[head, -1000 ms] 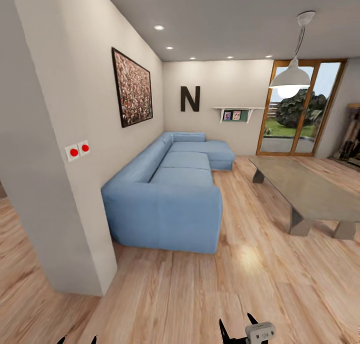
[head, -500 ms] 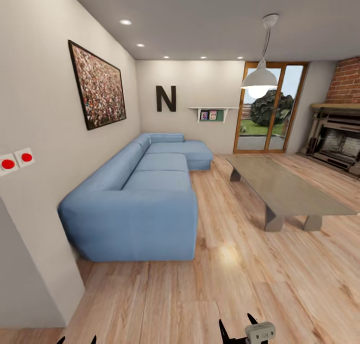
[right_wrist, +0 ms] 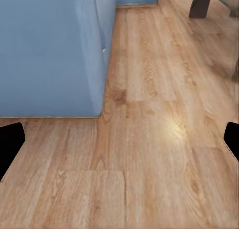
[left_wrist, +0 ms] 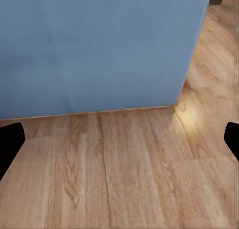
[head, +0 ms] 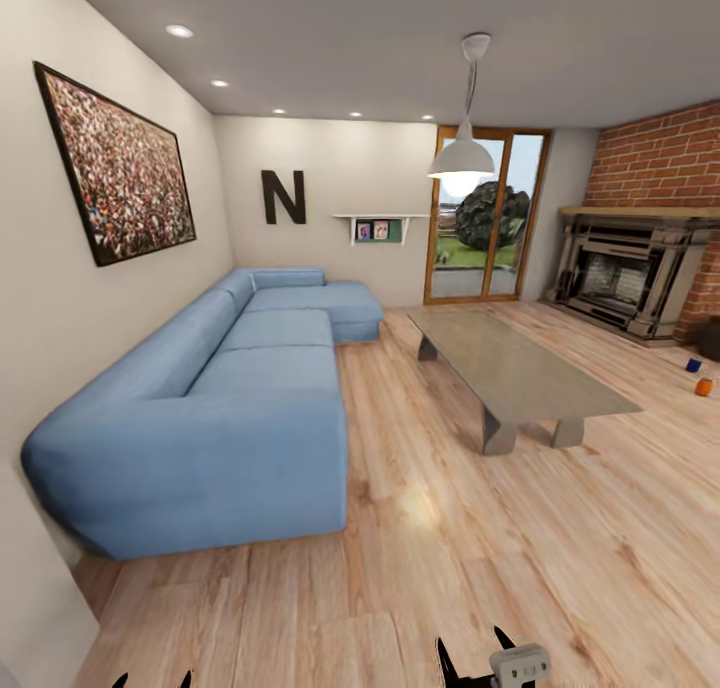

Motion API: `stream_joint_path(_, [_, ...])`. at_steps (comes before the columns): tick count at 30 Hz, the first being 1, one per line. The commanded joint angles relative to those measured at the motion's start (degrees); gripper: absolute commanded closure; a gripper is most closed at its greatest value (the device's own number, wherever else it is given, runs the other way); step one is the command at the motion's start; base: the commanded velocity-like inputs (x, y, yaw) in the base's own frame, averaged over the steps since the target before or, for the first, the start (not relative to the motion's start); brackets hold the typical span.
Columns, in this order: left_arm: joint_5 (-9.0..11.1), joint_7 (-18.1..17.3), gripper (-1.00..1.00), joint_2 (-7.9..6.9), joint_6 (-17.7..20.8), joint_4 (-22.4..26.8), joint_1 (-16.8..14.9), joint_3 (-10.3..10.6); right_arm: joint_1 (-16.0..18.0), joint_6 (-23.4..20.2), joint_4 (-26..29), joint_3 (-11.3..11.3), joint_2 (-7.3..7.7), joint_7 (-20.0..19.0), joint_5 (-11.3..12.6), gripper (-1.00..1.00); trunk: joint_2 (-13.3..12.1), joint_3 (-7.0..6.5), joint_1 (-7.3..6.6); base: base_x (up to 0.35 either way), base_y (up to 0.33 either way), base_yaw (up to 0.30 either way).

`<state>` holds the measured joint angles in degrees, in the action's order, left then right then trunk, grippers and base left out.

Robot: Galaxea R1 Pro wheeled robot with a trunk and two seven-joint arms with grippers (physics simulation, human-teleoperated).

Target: Put the three can of soda from the living room inside the tash can in the kitchen.

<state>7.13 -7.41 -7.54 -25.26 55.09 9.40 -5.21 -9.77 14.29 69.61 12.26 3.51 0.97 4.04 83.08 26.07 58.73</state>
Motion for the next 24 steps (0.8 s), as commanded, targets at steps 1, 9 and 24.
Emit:
stream_joint_path(1, [0.00, 0.01, -1.00, 0.01, -0.05, -0.11, 0.00, 0.02, 0.00, -0.01, 0.00, 0.01, 0.00, 0.00, 0.00, -1.00, 0.00, 0.00, 0.00, 0.019, -0.155, -0.252])
stream_joint_path(9, [-0.09, 0.03, -1.00, 0.06, -0.29, -0.49, 0.00, 0.26, -0.01, 0.03, 0.00, 0.04, 0.00, 0.00, 0.00, -1.00, 0.00, 0.00, 0.00, 0.005, -0.258, -0.252])
stream_joint_path(24, [-0.10, 0.03, -1.00, -0.01, -0.31, -0.60, 0.00, 0.29, -0.01, 0.01, 0.00, -0.07, 0.00, 0.00, 0.00, -1.00, 0.00, 0.00, 0.00, 0.000, -0.295, -0.252])
